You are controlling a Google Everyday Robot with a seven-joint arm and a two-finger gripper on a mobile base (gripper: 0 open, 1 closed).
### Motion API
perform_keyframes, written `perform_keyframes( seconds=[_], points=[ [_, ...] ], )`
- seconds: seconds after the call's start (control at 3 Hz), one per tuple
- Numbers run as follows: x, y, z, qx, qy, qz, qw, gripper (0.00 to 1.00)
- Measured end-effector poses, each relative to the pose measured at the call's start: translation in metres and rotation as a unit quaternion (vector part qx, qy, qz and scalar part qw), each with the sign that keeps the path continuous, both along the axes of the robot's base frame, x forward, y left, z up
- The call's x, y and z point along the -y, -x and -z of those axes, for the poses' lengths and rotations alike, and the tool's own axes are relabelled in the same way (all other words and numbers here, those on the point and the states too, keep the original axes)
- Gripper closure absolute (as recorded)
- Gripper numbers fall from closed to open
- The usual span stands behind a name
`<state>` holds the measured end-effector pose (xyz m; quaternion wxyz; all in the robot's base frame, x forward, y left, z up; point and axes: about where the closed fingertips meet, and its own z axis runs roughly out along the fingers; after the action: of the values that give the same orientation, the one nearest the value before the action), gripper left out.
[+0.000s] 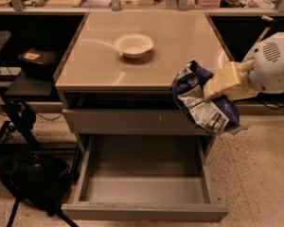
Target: Place blue chip bag into middle drawer
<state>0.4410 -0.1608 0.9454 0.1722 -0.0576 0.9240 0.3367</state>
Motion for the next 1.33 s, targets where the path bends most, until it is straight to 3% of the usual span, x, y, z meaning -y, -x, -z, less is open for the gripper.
perform_keyframes(
  seconds=[0.33, 0.67, 1.0, 1.33],
  points=[
    [-0.003, 0.0, 0.019, 0.012, 0.022, -0.002, 0.9997, 1.0],
    [0.013, -0.009, 0.09, 0.023, 0.039, 0.035, 0.9984, 1.0],
    [0.024, -0.033, 0.18, 0.029, 0.009, 0.072, 0.997, 1.0],
    [0.04, -0.054, 0.258, 0.004, -0.037, 0.109, 0.9933, 1.0]
  ],
)
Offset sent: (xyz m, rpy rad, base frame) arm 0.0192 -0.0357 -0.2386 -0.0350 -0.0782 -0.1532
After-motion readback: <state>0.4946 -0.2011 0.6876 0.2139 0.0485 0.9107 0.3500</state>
